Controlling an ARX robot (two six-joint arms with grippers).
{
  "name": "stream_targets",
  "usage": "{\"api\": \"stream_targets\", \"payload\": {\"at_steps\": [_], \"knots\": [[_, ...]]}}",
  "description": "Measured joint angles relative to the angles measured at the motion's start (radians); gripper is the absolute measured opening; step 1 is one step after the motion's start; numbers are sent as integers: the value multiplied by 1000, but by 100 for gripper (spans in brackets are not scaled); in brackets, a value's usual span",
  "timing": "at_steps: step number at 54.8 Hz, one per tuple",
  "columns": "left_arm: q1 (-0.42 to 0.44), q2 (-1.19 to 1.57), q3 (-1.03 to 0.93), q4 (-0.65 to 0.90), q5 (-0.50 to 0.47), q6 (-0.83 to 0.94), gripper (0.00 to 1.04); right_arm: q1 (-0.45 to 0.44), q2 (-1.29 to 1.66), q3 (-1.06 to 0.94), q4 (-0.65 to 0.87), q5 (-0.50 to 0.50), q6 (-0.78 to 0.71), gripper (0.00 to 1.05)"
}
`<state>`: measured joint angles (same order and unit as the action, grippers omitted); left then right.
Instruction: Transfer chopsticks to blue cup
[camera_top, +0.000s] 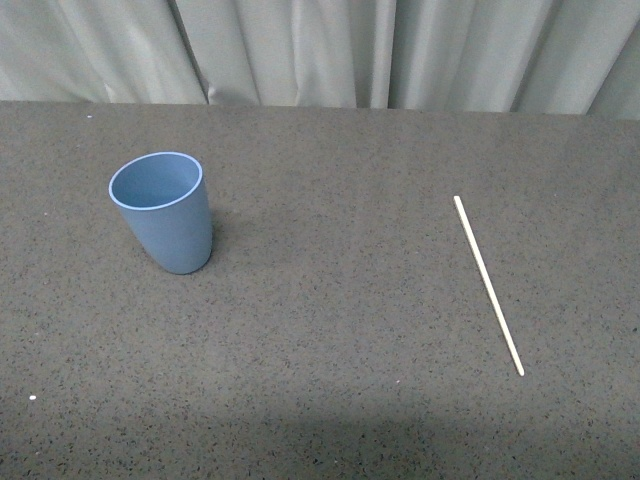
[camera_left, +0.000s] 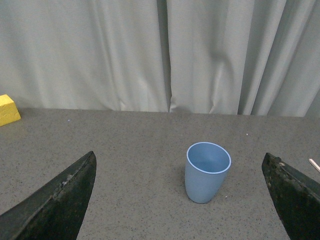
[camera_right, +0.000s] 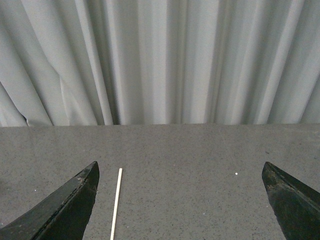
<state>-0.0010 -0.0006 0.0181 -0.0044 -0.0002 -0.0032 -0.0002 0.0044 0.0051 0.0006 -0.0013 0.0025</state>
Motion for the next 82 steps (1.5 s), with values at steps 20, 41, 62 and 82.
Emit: {"api": "stream_targets", "payload": {"at_steps": [20, 41, 62, 82], "knots": [[0, 0, 0, 0, 0, 0, 98, 0, 0, 0, 0, 0, 0, 95], [0, 0, 0, 0, 0, 0, 98, 0, 0, 0, 0, 0, 0, 95], [0, 0, 0, 0, 0, 0, 98, 167, 365, 63, 169, 398, -135, 95], [0, 0, 0, 0, 0, 0, 98, 169, 1444, 517, 188, 48, 3, 95]]}}
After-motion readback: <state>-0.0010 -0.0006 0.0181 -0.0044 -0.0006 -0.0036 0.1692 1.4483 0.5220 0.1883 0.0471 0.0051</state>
